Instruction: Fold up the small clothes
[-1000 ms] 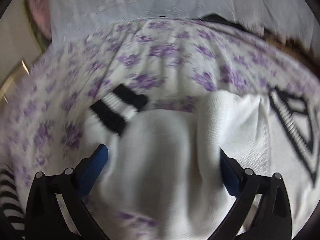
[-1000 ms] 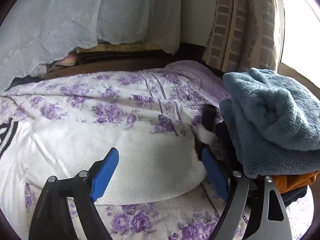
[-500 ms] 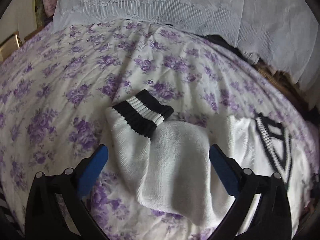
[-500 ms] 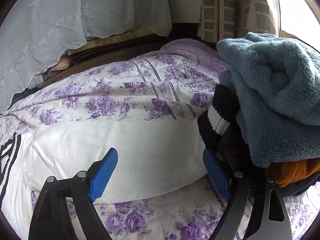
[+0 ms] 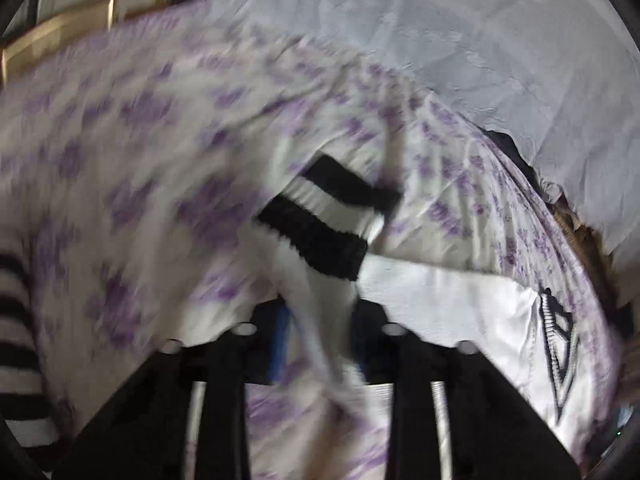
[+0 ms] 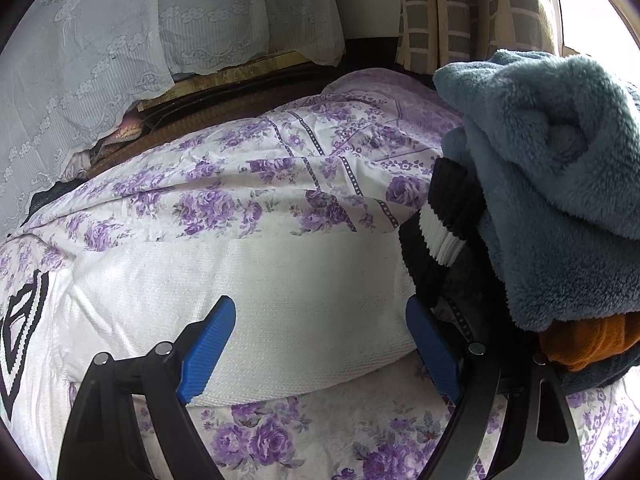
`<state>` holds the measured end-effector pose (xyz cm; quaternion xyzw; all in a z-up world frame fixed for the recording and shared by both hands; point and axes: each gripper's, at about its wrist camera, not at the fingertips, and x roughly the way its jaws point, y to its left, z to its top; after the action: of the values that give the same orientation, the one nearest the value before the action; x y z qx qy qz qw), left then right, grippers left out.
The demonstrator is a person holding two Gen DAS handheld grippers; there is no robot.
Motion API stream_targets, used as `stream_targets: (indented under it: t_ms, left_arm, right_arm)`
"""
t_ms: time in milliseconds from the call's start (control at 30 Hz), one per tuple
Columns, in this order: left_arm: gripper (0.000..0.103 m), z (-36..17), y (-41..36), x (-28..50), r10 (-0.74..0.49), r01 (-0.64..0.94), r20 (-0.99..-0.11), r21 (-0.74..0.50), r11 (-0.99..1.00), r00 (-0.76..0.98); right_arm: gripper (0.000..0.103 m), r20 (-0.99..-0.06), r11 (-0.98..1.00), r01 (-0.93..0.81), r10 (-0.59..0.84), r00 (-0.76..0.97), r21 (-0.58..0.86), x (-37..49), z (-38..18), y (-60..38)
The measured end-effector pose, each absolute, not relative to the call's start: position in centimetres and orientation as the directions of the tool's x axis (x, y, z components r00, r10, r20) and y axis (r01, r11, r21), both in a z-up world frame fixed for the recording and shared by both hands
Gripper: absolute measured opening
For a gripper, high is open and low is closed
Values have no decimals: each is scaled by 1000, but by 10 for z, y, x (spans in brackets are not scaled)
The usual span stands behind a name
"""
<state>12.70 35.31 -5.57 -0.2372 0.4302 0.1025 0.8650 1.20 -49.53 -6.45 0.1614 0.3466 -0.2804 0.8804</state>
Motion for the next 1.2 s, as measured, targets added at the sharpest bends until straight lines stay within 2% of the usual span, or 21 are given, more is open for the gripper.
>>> stream_targets:
  t_ms: [67,100,167,233,267,367,433,533,600,700,767,867,933,967,1033,1067,1133,1200]
  left_arm:
    - [72,-68,361,120,83,-466,-828,-226,855,555]
    - [75,-69,365,117,110,-491,-826,-217,844,553]
    - [75,-57,366,105,92,-494,-795,-277,824,600]
    - [77,-30,354,85,117,-457,-718,-301,837,687]
    - [86,-19,345,79,140,-439,-685,-283,853,715]
    - [99,7,302,68,172,-349,-591,-199,916,788]
    - [99,5,275,82,114,-261,-607,-160,952,787]
    - [99,-48,248,125,111,-212,-762,-35,977,638]
    - [99,-84,248,145,112,-214,-847,-2,977,519]
    - [98,-63,248,134,114,-236,-801,-35,971,587]
    - [98,-44,238,121,48,-210,-761,-117,971,647]
    - [98,-22,197,118,-39,-121,-733,-165,979,680]
    - [98,-13,151,123,-53,-50,-741,-116,992,670]
    - [98,-13,132,125,-57,-18,-750,-92,996,659]
    - [98,-30,85,135,-80,66,-789,-51,997,609]
    - [98,-43,71,139,-87,92,-811,-41,995,578]
    - [99,-79,43,146,-32,124,-865,35,992,501]
    - [99,-86,26,131,68,110,-800,165,980,596]
  right_arm:
    - [87,-701,793,602,-381,603,87,13,-65,-494]
    - [87,-701,793,603,-381,603,88,12,-64,-494]
    - [87,-694,787,608,-383,610,100,10,-63,-495]
    - [87,-669,781,612,-390,633,123,4,-59,-496]
    - [87,-656,782,609,-393,645,131,2,-57,-495]
    - [87,-630,802,581,-382,676,137,2,-52,-490]
    - [87,-634,814,568,-377,675,120,6,-52,-487]
    - [87,-727,820,557,-303,617,131,19,-69,-495]
    - [89,-782,814,561,-249,572,151,26,-82,-502]
    - [88,-720,815,562,-307,623,139,14,-68,-492]
    - [89,-641,840,526,-332,692,132,4,-51,-474]
    - [91,-629,890,426,-239,740,163,12,-45,-441]
    - [91,-677,924,341,-141,722,172,30,-54,-417]
    - [94,-713,940,304,-105,693,157,39,-63,-405]
    - [100,-803,969,241,-96,589,61,59,-87,-383]
    - [100,-816,972,233,-131,564,6,64,-91,-377]
    - [99,-792,969,246,-168,587,-23,59,-81,-372]
    - [99,-731,957,290,-211,649,-18,42,-67,-370]
